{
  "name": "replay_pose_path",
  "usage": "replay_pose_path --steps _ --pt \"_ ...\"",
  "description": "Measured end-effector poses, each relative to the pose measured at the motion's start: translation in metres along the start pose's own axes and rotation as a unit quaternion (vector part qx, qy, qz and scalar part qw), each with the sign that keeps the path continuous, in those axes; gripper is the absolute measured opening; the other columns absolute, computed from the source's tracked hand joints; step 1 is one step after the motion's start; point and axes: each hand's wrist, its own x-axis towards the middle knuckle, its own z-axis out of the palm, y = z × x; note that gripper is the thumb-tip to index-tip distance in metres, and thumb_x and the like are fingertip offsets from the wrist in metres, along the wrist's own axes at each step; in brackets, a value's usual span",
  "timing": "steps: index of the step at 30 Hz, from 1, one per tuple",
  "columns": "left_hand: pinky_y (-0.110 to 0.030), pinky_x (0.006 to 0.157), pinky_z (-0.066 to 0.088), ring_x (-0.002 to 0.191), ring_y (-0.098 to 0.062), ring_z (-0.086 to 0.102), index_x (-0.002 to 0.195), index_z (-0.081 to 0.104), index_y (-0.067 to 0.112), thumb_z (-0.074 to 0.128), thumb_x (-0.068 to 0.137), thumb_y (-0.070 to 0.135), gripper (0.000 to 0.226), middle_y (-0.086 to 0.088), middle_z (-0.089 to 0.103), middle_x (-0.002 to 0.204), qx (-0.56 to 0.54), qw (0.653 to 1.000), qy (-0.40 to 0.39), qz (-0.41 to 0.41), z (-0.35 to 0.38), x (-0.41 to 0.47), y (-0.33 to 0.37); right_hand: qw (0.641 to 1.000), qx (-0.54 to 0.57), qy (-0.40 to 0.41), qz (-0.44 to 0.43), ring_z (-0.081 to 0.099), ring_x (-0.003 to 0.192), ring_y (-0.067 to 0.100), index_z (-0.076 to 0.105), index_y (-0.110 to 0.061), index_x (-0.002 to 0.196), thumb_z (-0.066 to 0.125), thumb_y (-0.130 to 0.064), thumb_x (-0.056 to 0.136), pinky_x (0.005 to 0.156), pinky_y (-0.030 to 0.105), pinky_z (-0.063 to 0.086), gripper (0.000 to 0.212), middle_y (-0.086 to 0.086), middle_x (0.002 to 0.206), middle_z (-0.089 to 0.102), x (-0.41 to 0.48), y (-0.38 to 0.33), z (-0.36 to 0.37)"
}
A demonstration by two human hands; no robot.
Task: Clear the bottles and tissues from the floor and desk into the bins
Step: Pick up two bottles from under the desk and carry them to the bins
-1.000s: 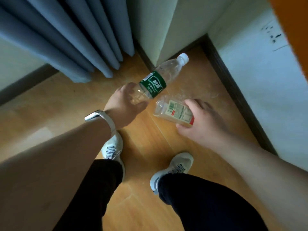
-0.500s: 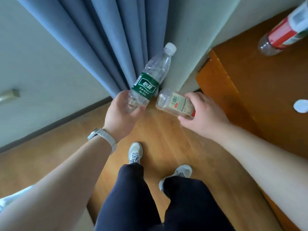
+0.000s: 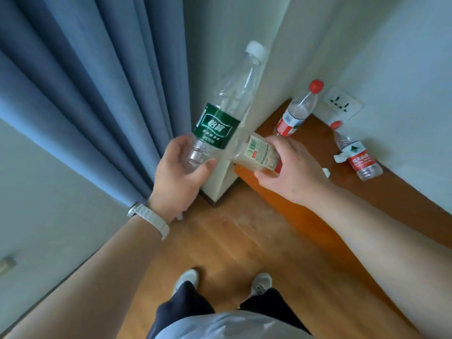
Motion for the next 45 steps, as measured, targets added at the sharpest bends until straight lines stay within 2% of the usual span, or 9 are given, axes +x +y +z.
replay_pose_path --steps 5,8,12,16,20,25,31,41,45 --pt "-0.015 0.084 0.048 0.102 0.001 0.064 0.131 0.049 0.012 0.08 0.08 0.015 0.059 0.008 0.065 0.114 -0.05 0.99 -0.12 0.045 0.001 0.029 0.017 0.991 0.014 0.039 0.131 0.047 0.104 0.004 0.037 -0.035 0.123 0.07 -0.05 0.078 0.078 0.023 0.047 0.057 -0.019 0.11 0.045 -0.039 -0.014 -0.02" --pt "-0.021 0.085 0.052 0.104 -0.005 0.065 0.136 0.049 0.018 0.079 0.075 0.034 0.069 0.006 0.065 0.119 -0.04 0.977 -0.195 0.076 0.017 0.038 0.034 0.976 0.005 0.073 0.203 0.047 0.106 0.005 0.036 -0.036 0.123 0.069 -0.052 0.079 0.081 0.027 0.05 0.058 -0.02 0.111 0.044 -0.071 -0.018 -0.034" --pt "-0.011 0.071 0.05 0.092 0.0 0.065 0.128 0.05 0.022 0.079 0.079 0.018 0.057 0.012 0.064 0.109 -0.038 0.956 -0.278 0.09 0.057 0.027 0.063 0.951 -0.019 0.129 0.28 0.046 0.109 0.005 0.036 -0.034 0.128 0.072 -0.052 0.077 0.086 0.027 0.049 0.065 -0.02 0.115 0.044 -0.122 -0.014 -0.053" --pt "-0.02 0.081 0.052 0.097 0.002 0.063 0.126 0.048 0.025 0.081 0.076 0.017 0.061 0.014 0.063 0.112 -0.038 0.934 -0.34 0.106 0.1 0.0 0.083 0.922 -0.025 0.176 0.344 0.045 0.108 0.005 0.035 -0.032 0.133 0.071 -0.051 0.077 0.086 0.028 0.049 0.069 -0.017 0.12 0.046 -0.178 -0.008 -0.07" --pt "-0.02 0.077 0.048 0.092 0.004 0.062 0.125 0.048 0.025 0.08 0.077 0.019 0.058 0.013 0.064 0.109 -0.03 0.909 -0.401 0.111 0.136 -0.04 0.101 0.894 -0.023 0.206 0.397 0.045 0.109 0.004 0.034 -0.031 0.136 0.072 -0.05 0.077 0.084 0.028 0.051 0.072 -0.017 0.12 0.046 -0.231 -0.001 -0.082" --pt "-0.011 0.066 0.046 0.084 0.005 0.063 0.121 0.051 0.022 0.078 0.077 0.017 0.053 0.011 0.065 0.103 -0.016 0.882 -0.453 0.132 0.187 -0.104 0.124 0.866 -0.02 0.232 0.443 0.045 0.109 0.005 0.034 -0.031 0.134 0.07 -0.051 0.078 0.08 0.026 0.053 0.07 -0.015 0.119 0.048 -0.307 0.008 -0.096" --pt "-0.024 0.076 0.052 0.087 0.001 0.065 0.122 0.053 0.024 0.078 0.078 0.019 0.051 0.011 0.066 0.105 -0.009 0.848 -0.509 0.149 0.247 -0.216 0.153 0.827 -0.031 0.267 0.494 0.049 0.104 0.005 0.036 -0.033 0.131 0.068 -0.055 0.078 0.076 0.025 0.054 0.065 -0.016 0.118 0.05 -0.44 0.024 -0.11" --pt "-0.022 0.076 0.048 0.089 0.002 0.064 0.117 0.058 0.028 0.076 0.079 0.028 0.042 0.014 0.067 0.103 0.012 0.79 -0.581 0.196 0.335 -0.43 0.18 0.749 -0.041 0.325 0.576 0.052 0.105 0.009 0.041 -0.031 0.131 0.069 -0.054 0.076 0.079 0.033 0.055 0.067 -0.011 0.118 0.055 -0.676 0.044 -0.135" --pt "-0.023 0.077 0.051 0.088 0.0 0.066 0.116 0.06 0.028 0.076 0.081 0.027 0.039 0.012 0.07 0.104 0.014 0.751 -0.626 0.211 0.363 -0.503 0.192 0.713 -0.037 0.344 0.61 0.051 0.109 0.007 0.039 -0.033 0.133 0.067 -0.059 0.074 0.083 0.034 0.054 0.071 -0.013 0.119 0.053 -0.752 0.045 -0.136"
